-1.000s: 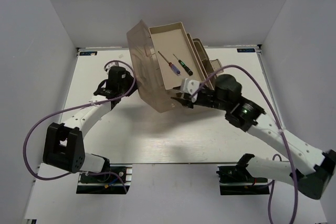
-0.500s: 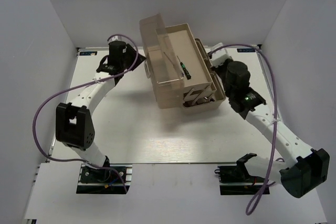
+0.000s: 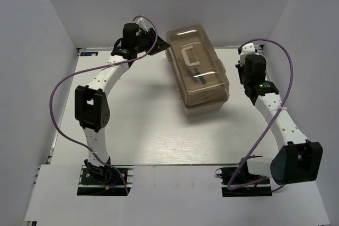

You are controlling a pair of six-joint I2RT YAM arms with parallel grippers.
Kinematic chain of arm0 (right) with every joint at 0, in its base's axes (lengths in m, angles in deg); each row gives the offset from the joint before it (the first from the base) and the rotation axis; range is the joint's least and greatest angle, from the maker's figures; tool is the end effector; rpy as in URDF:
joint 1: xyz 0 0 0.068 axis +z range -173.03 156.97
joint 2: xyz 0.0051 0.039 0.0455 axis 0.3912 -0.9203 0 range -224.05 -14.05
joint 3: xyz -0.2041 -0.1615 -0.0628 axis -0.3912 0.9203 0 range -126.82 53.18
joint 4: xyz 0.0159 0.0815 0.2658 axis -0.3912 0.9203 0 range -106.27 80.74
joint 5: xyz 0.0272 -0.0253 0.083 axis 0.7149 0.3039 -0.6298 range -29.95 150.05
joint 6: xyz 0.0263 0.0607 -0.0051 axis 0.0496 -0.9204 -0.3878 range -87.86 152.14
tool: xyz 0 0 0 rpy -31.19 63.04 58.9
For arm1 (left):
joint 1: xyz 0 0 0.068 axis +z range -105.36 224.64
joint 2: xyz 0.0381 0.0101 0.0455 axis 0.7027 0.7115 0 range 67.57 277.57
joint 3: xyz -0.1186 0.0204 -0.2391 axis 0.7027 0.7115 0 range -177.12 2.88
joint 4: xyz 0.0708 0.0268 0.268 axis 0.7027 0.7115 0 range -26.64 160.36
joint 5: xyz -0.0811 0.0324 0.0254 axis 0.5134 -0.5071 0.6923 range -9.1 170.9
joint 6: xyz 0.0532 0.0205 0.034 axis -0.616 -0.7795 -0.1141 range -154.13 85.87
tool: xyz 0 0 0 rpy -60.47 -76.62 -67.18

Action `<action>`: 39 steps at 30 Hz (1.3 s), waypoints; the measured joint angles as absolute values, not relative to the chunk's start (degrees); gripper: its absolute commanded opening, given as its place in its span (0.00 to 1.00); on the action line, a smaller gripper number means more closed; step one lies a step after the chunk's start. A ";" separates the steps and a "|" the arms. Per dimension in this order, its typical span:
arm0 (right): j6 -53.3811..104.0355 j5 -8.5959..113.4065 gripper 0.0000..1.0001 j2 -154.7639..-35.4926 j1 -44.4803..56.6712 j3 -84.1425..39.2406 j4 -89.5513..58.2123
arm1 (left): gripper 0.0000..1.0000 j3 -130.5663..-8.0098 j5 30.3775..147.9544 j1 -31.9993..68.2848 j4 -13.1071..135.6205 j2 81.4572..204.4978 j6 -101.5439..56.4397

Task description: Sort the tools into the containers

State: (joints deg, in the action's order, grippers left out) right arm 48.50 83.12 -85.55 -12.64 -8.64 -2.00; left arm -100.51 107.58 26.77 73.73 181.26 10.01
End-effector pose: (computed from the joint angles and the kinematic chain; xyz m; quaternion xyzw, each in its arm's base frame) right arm 0.3177 0.0373 0.3242 -0.0839 0.8244 -0.1952 0.5246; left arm 0.4751 -0.1780 0.3196 -0.0541 0.8092 -0.4477 0.3766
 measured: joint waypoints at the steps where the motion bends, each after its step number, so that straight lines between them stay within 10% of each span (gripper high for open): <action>1: 47.41 81.19 0.21 -86.19 -13.45 -8.64 -0.82 | 0.43 -100.47 107.80 26.84 74.02 180.41 9.42; 8: 44.76 64.36 0.21 -89.88 -15.52 -8.64 3.66 | 0.66 -91.99 103.65 28.39 77.14 164.71 2.66; 20: 43.17 40.47 0.13 -95.02 -16.70 -11.44 9.32 | 0.75 -54.02 96.32 28.68 84.46 132.39 -0.77; 39: 41.59 30.53 0.23 -94.99 -14.80 -12.09 11.57 | 0.78 -46.33 92.54 28.68 89.51 120.24 -0.92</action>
